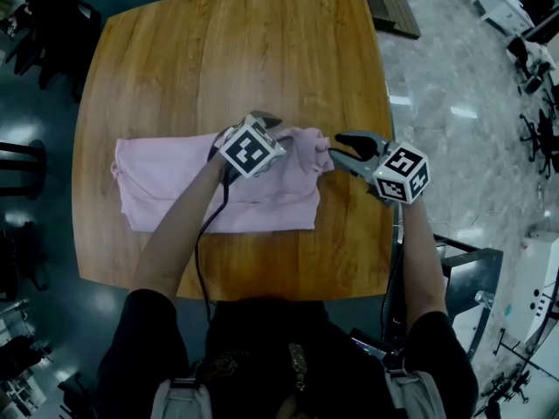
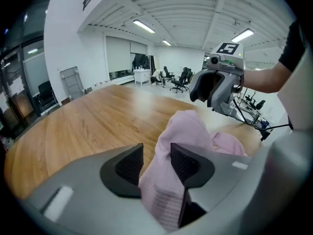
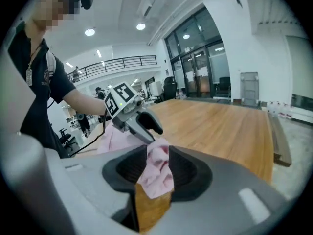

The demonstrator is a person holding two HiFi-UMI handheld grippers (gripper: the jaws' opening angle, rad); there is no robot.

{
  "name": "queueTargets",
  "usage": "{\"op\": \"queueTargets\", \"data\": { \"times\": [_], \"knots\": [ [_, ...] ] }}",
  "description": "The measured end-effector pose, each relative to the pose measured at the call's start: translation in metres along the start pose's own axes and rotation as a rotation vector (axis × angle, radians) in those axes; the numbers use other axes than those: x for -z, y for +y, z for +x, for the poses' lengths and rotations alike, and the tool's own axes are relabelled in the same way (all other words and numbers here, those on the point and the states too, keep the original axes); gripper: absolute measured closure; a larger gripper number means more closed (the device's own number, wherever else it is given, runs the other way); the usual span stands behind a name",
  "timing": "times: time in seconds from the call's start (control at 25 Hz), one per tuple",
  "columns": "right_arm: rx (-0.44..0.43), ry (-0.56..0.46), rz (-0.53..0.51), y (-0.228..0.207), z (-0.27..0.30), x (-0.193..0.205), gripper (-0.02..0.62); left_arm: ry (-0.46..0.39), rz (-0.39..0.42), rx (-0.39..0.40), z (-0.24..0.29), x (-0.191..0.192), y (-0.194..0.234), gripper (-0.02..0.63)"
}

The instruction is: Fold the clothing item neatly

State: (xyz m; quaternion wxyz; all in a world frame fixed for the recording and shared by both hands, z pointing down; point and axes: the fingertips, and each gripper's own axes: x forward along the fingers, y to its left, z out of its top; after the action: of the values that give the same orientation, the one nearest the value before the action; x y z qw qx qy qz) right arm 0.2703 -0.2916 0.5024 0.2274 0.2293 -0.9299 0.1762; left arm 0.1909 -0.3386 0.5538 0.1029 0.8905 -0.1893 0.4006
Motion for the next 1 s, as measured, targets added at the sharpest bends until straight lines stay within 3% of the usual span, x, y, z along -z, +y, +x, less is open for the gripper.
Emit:
{"op": "queueTargets", "data": {
  "times": [0.08,0.16,0.36,0.44,0.76,0.88,1.0],
  "knots": [
    [0.023,-0.045,-0.024,0.003,0.008,-0.022,0.466,-0.035,-0.024,-0.024,-0.016,-0.003,0.007,0.419],
    [0.037,-0.028,-0.057,0.01,0.028,-0.032,0.466,-0.049,-0.046,-0.048,-0.031,0.0,0.012,0.42],
    [0.141,0.227,-0.067,0.004,0.077,0.013,0.492,-0.014,-0.085,-0.143,-0.067,0.039,0.03,0.431],
    [0.175,0.261,-0.025,-0.003,0.08,0.029,0.5,0.006,-0.122,-0.186,-0.084,0.067,0.042,0.44],
    [0.264,0.229,0.002,-0.01,0.075,0.044,0.503,0.065,-0.293,-0.387,-0.161,0.169,0.085,0.442],
    [0.322,0.217,0.015,-0.004,0.069,0.025,0.503,0.054,-0.338,-0.466,-0.198,0.2,0.104,0.445],
    [0.409,0.142,0.075,0.008,0.063,-0.007,0.503,0.042,-0.377,-0.536,-0.232,0.229,0.123,0.445]
  ]
}}
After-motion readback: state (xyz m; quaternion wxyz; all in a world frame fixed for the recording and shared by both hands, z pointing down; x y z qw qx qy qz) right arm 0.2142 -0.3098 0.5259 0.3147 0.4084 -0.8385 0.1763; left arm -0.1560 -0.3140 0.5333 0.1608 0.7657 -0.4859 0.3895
